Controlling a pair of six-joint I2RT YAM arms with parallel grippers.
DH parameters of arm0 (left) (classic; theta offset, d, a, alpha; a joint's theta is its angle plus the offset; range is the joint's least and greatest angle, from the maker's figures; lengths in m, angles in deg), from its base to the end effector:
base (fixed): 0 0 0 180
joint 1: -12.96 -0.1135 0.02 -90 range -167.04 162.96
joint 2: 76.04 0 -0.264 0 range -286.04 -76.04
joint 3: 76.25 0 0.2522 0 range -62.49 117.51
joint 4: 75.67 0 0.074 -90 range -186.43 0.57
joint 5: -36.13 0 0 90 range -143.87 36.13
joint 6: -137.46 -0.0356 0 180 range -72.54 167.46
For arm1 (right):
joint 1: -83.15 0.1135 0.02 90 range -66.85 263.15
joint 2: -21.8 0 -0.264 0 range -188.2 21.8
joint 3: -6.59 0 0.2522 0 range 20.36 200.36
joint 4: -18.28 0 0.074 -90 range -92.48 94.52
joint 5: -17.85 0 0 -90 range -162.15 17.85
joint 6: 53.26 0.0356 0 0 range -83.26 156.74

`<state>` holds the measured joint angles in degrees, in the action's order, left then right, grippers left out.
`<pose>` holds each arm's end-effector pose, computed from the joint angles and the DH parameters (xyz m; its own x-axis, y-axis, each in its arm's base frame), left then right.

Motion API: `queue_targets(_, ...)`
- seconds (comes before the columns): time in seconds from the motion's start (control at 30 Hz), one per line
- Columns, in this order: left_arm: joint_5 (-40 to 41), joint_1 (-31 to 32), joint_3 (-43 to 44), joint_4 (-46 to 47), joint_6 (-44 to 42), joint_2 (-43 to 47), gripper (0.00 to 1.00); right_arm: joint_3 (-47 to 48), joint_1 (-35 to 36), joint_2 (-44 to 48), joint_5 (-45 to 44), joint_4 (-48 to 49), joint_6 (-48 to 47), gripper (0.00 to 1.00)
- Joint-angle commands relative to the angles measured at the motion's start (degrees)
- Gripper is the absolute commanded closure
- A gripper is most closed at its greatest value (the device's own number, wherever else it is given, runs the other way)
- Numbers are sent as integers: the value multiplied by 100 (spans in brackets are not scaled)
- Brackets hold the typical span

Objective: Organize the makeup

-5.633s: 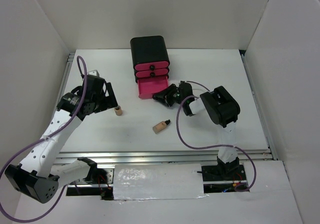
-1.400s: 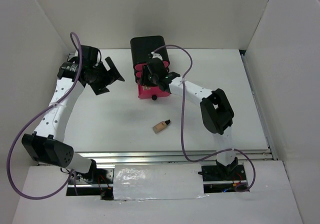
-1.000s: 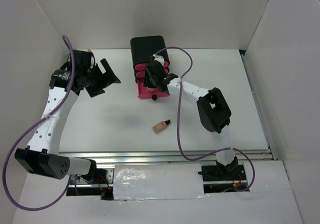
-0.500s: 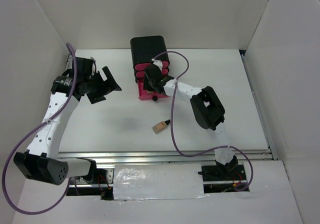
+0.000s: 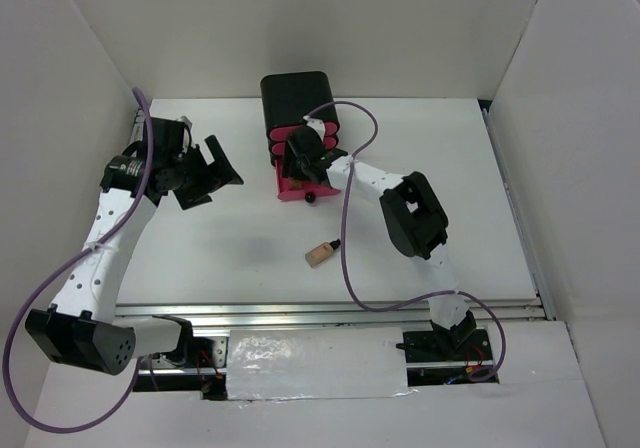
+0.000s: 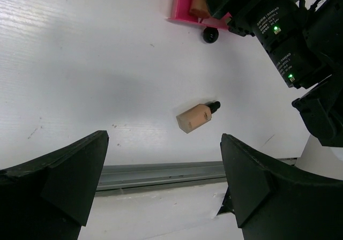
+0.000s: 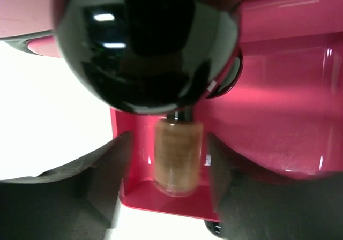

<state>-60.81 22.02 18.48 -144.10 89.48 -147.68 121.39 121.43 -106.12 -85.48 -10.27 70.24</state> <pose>0.2420 -0.0429 0.3852 -0.6826 -0.5640 -0.4647 -0.2918 0.7933 -0.5344 0.4047 0.3089 0.1923 -0.6933 0.1370 -0.7075 -0.1019 0.9533 0.2845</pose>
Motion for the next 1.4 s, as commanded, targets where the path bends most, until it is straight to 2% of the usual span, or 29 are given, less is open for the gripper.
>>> queue_targets(0.0, -141, -27, -90, 238, -106, 106, 1, 92, -31, 399, -4, 55, 43, 27)
queue_targets(0.03, -167, -27, -134, 273, -98, 97, 1, 66, -31, 425, -4, 46, 43, 24)
queue_targets(0.23, -98, -36, -231, 369, -299, 71, 1, -205, -31, 820, -30, 63, 157, 23)
queue_targets(0.33, -44, -27, -371, 405, -544, 27, 1, -687, -31, 1600, -30, 186, 306, 22)
queue_targets(0.43, -36, 104, -590, 598, -895, -96, 0, -1311, -66, 2382, -214, 117, 552, 17)
queue_targets(0.5, 122, 551, -609, 669, -1081, -376, 1, -1786, -154, 2753, -390, -163, 851, 10)
queue_targets(0.53, 244, 1023, -574, 651, -1230, -525, 1, -1963, -294, 3103, -373, -261, 939, 1)
queue_targets(0.57, 437, 1289, -521, 581, -1292, -840, 0, -2139, -365, 3280, -251, -349, 1114, 0)
queue_targets(0.63, 579, 1946, -372, 589, -1424, -1149, 1, -2710, -593, 3780, -75, -533, 1238, 0)
queue_targets(0.8, 378, 2925, -117, 844, -1959, -2020, 1, -3562, -761, 4852, -249, -1236, 1238, 0)
queue_targets(0.9, 622, 3679, 226, 766, -2223, -2591, 1, -3984, -875, 5415, -250, -1430, 1177, 0)
queue_targets(1.13, 940, 3893, 385, 1169, -2312, -3557, 4, -4689, -1244, 6603, -109, -1395, 1212, 0)
queue_targets(1.37, 1212, 3919, 473, 1328, -2514, -4218, 16, -4689, -1297, 7175, -241, -1624, 1071, 0)
